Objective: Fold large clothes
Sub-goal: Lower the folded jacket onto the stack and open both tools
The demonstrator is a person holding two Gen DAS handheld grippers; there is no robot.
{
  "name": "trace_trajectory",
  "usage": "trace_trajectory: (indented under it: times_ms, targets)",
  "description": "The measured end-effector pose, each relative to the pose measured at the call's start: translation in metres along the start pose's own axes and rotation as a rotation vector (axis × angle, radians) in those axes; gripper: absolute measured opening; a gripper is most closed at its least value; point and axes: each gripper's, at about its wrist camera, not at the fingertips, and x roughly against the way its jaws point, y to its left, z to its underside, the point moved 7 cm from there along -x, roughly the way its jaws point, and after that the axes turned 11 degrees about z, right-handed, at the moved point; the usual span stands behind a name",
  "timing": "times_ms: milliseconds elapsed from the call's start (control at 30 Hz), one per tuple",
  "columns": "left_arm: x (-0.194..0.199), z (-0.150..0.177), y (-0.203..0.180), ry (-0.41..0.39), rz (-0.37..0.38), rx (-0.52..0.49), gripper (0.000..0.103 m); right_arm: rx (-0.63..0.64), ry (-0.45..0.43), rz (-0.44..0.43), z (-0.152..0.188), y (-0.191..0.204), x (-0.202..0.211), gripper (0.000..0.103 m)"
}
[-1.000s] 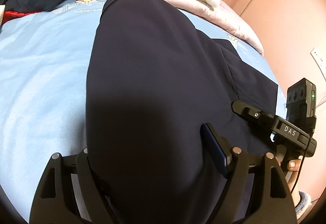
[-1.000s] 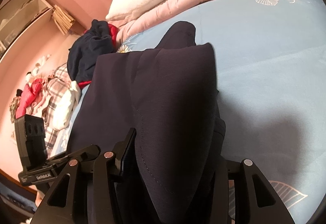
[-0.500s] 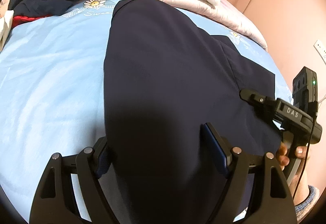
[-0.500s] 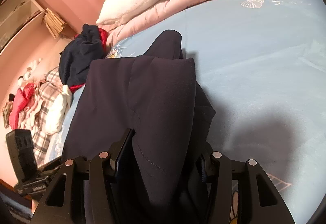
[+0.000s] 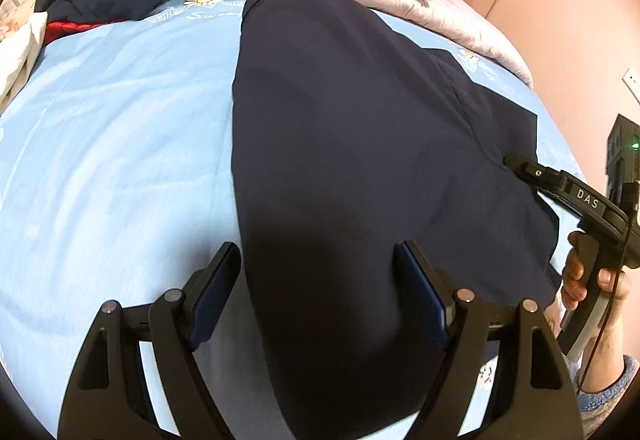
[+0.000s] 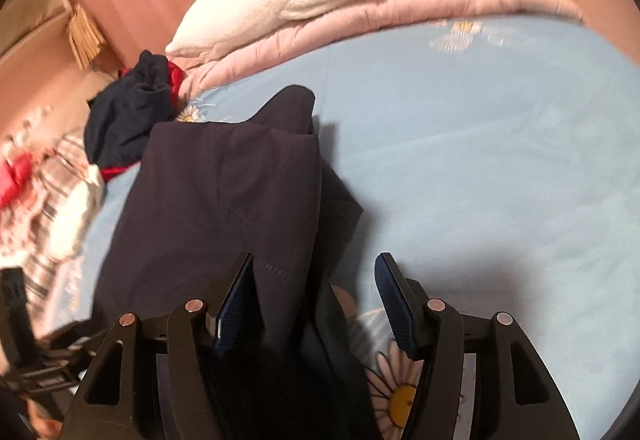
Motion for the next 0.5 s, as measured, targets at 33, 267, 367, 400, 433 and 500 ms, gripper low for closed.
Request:
trace_trajectory:
  times_ms: [33, 267, 367, 400, 433, 500]
  targets:
    - [0.001, 0.002, -0.001, 0.001, -0.003, 0.001, 0.082, 0.017, -0.011, 0.022, 0.000, 0.000, 0.003, 0.060]
    - [0.009, 0.017, 0.001, -0.004, -0.022, 0.018, 0.082, 0.133, -0.114, 0.123, 0.001, 0.007, 0.036, 0.060]
    - [0.011, 0.020, 0.000, -0.008, -0.022, 0.028, 0.082, 0.171, -0.157, 0.093, 0.006, 0.014, 0.050, 0.060]
    - [0.013, 0.021, -0.001, -0.010, -0.024, 0.028, 0.082, 0.179, -0.165, 0.061, 0.008, 0.018, 0.055, 0.060]
    - [0.014, 0.023, -0.003, -0.012, -0.028, 0.025, 0.082, 0.185, -0.168, 0.035, 0.010, 0.022, 0.057, 0.060]
    - [0.016, 0.025, -0.004, -0.014, -0.035, 0.017, 0.082, 0.209, -0.173, -0.018, 0.016, 0.031, 0.062, 0.060]
